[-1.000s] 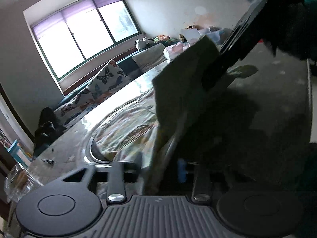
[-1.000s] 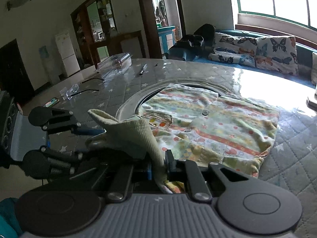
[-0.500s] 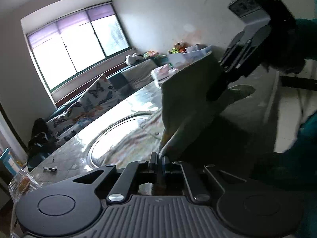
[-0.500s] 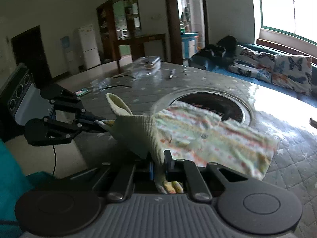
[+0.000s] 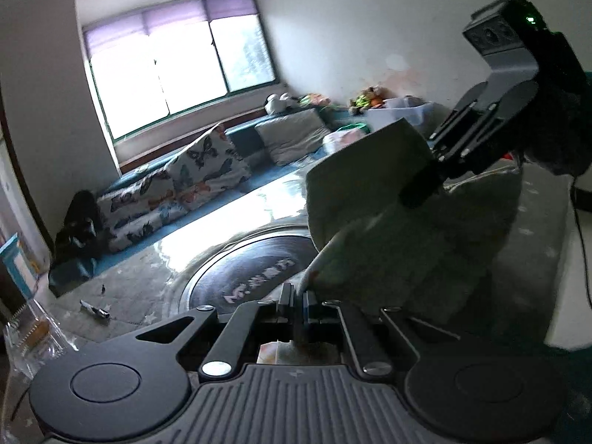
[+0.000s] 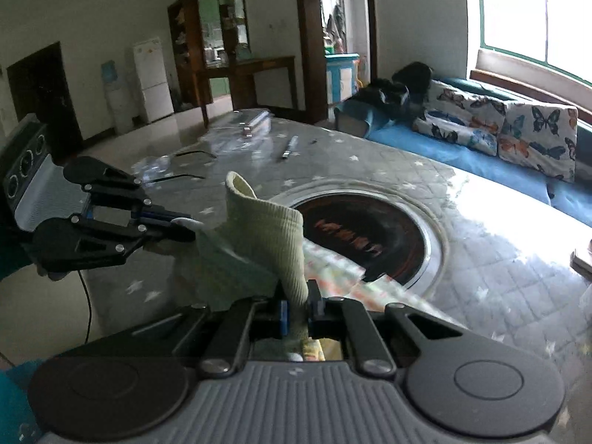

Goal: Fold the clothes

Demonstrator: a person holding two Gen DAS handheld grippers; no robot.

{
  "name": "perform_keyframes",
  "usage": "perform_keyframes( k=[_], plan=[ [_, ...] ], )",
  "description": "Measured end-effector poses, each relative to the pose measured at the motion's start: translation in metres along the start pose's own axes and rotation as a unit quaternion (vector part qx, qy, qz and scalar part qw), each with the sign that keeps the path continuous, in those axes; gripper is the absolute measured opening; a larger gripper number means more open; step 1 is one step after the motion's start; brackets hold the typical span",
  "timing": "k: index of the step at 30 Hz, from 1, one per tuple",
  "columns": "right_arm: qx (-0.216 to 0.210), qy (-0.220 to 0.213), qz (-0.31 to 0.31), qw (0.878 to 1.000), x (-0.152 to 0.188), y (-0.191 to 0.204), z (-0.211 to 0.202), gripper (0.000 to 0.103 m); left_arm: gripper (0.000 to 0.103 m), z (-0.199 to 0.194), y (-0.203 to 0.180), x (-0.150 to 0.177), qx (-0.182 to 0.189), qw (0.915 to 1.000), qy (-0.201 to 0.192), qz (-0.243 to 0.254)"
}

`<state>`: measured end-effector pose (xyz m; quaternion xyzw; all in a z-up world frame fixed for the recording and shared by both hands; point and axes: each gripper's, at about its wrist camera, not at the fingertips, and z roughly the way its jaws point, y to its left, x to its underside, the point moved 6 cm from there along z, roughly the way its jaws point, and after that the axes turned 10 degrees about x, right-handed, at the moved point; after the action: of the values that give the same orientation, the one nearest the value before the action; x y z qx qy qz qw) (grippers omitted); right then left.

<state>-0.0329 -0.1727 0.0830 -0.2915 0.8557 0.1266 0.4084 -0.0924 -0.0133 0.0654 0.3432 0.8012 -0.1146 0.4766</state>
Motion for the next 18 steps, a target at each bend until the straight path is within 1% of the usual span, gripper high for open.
perform_keyframes(
  k=[2,4,8,10,12,13,14,16,17,18],
  plan=[
    [0.006,0.011,-0.005,1.000,-0.010,-0.012,0.020,0.008,0.005,0.018,0.016,-0.001,0.005,0.9997,0.013,-0.021],
    [0.010,0.019,0.010,1.000,-0.016,-0.023,0.041,0.008,0.005,0.031,0.024,0.004,0.006,0.9989,0.029,-0.035],
    [0.023,0.051,0.025,0.998,-0.012,-0.035,0.085,0.010,0.005,0.055,0.040,0.015,0.009,0.9961,0.060,-0.064],
    [0.040,0.060,0.036,0.997,-0.006,-0.039,0.100,0.019,0.006,0.067,0.049,0.020,0.010,0.9939,0.076,-0.079],
    [0.058,0.057,0.041,0.996,-0.002,-0.045,0.106,0.021,0.010,0.079,0.057,0.025,0.011,0.9914,0.091,-0.093],
    [0.067,0.053,0.047,0.995,0.000,-0.049,0.106,0.030,0.011,0.085,0.061,0.028,0.012,0.9899,0.099,-0.100],
    [0.075,0.049,0.052,0.995,0.001,-0.054,0.105,0.034,0.013,0.092,0.065,0.031,0.013,0.9883,0.107,-0.108],
    [0.093,0.045,0.056,0.993,0.006,-0.062,0.098,0.036,0.020,0.100,0.072,0.035,0.011,0.9856,0.119,-0.120],
    [0.102,0.044,0.057,0.992,0.009,-0.067,0.094,0.036,0.027,0.099,0.074,0.035,0.007,0.9855,0.118,-0.122],
    [0.110,0.041,0.057,0.991,0.012,-0.070,0.089,0.036,0.031,0.098,0.077,0.036,0.003,0.9854,0.116,-0.124]
  ],
)
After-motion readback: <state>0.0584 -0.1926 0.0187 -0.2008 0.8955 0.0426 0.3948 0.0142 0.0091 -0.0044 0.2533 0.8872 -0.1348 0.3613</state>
